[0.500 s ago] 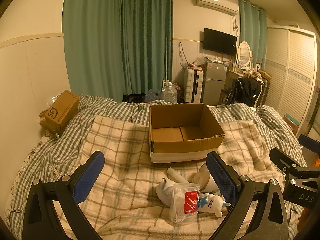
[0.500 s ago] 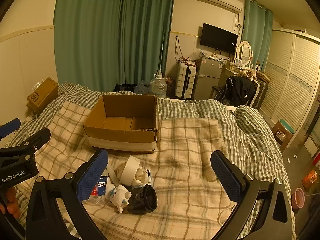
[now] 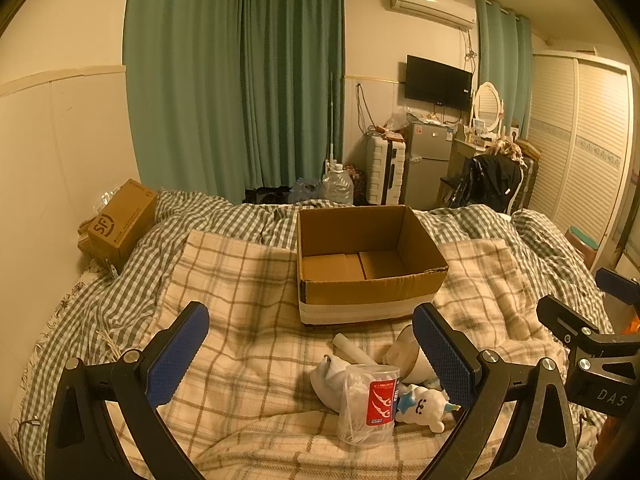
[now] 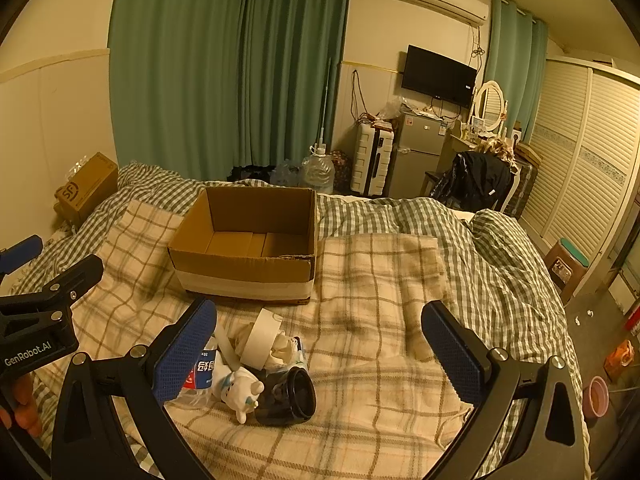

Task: Organize objects
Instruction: 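Move both tools toward the scattered items beside the cardboard box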

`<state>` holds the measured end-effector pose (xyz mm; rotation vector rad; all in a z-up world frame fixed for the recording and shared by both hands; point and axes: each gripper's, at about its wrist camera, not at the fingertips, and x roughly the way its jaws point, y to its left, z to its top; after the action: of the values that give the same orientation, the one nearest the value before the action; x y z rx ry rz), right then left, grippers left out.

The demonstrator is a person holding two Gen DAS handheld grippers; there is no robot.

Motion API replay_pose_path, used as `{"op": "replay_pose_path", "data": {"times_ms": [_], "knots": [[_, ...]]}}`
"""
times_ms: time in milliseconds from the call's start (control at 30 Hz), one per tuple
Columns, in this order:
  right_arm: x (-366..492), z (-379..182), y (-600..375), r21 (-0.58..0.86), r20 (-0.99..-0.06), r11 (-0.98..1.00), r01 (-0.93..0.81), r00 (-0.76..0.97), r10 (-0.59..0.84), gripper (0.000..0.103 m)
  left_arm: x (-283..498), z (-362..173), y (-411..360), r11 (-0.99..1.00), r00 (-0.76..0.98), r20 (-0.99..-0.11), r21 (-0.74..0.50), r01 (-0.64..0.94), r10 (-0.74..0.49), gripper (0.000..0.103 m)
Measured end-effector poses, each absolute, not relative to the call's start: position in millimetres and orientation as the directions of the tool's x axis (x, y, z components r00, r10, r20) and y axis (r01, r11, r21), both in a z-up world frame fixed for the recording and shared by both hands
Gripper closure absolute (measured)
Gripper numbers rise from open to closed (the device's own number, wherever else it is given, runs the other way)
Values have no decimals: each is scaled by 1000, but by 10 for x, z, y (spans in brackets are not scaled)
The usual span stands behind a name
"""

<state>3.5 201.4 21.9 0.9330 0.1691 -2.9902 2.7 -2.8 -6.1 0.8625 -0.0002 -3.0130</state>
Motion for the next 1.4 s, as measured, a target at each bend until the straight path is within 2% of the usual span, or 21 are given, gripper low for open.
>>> {"op": "replay_pose_path", "data": {"times_ms": [700,1133,1400], "knots": [[17,184,2001,-107,-580,-993,45,-814,26,0,13,-125,23,-1000,-836,-549,6,-11,6,0],[-146,-74,2071,-103,-630,-994,41,-776,33,1,-191,-441,-16,-1000,-769,-639,-1,-6,5,0],[-231,-238,2106,-97,-661,-994,46,-750,30,4,-257,-586,27,-1000,-740,-672,4,-22,13,0]]}}
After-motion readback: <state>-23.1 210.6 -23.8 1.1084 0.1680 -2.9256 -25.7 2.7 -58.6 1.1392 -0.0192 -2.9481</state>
